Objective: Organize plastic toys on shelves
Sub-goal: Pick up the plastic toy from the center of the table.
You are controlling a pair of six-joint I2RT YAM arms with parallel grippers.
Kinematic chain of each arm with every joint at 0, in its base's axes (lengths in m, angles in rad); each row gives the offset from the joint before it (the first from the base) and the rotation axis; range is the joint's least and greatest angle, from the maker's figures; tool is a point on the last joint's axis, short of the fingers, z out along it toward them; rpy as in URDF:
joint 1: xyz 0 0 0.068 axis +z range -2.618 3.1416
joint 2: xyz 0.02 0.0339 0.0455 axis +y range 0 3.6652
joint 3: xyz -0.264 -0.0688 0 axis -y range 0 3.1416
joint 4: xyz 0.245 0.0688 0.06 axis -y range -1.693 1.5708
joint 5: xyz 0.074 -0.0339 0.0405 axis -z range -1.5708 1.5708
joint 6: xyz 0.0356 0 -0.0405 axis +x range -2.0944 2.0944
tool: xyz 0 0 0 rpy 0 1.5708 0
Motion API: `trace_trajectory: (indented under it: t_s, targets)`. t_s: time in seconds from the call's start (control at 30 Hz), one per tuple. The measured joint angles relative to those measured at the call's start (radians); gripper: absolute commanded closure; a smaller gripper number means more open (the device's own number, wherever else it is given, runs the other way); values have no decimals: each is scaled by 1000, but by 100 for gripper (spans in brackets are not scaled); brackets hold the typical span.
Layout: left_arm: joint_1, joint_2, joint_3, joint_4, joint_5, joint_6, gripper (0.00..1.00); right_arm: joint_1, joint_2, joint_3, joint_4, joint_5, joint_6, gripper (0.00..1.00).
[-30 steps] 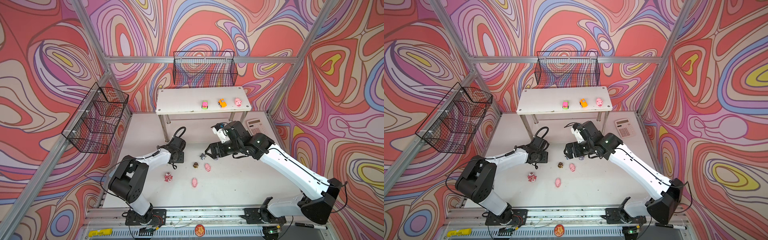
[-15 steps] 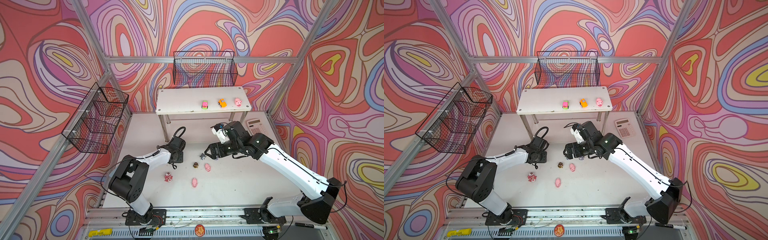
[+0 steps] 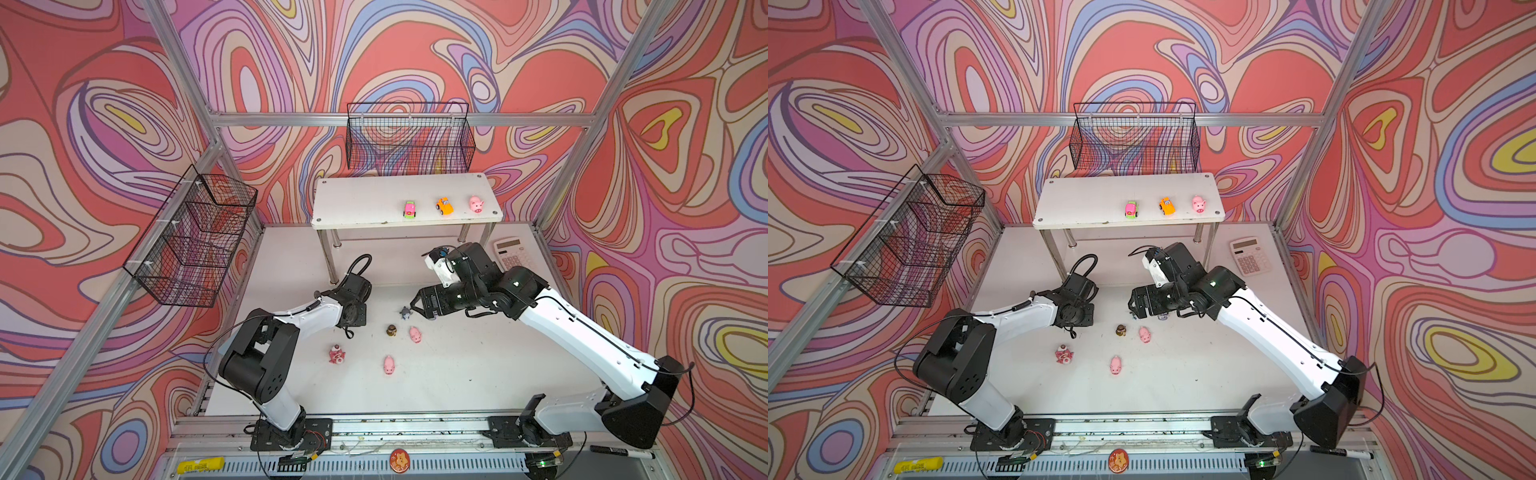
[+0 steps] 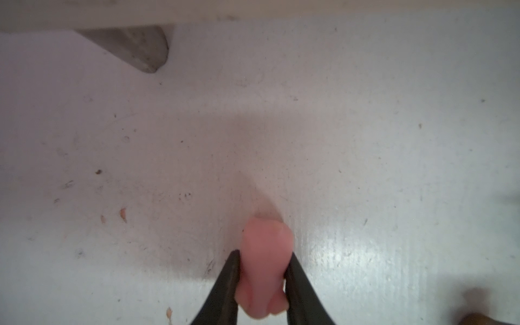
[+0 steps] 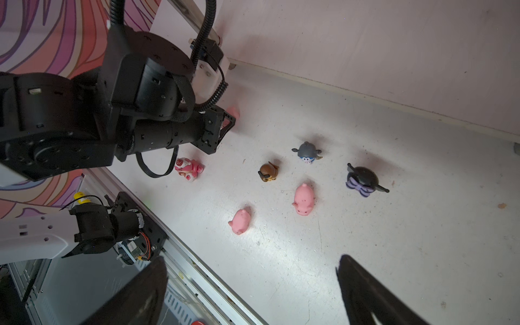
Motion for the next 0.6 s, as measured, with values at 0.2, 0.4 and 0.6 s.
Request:
trace_trajectory:
  t_s: [0.2, 0.4, 0.6]
  targets:
    - [0, -27, 21, -44, 0, 0, 73, 0, -1, 0, 1, 3, 0, 2]
    - [0, -106, 60, -120, 3, -4, 73, 0, -4, -2, 3, 3, 0, 2]
    - [-1, -249, 84, -216, 7, -11, 73, 0, -25, -10, 5, 3, 0, 1]
